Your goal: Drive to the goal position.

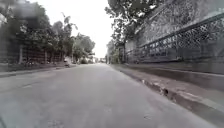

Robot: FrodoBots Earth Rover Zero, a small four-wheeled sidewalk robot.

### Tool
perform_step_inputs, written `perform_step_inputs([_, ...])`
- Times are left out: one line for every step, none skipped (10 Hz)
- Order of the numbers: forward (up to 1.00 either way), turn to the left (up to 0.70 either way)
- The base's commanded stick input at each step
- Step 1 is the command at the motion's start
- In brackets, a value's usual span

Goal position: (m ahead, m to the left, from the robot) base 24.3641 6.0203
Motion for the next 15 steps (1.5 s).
perform_step_inputs([1.00,0.00])
perform_step_inputs([1.00,0.00])
perform_step_inputs([1.00,0.00])
perform_step_inputs([1.00,0.00])
perform_step_inputs([1.00,0.00])
perform_step_inputs([1.00,0.00])
perform_step_inputs([1.00,0.00])
perform_step_inputs([1.00,0.00])
perform_step_inputs([1.00,0.00])
perform_step_inputs([1.00,0.00])
perform_step_inputs([1.00,0.00])
perform_step_inputs([1.00,0.00])
perform_step_inputs([1.00,0.00])
perform_step_inputs([1.00,0.00])
perform_step_inputs([1.00,0.00])
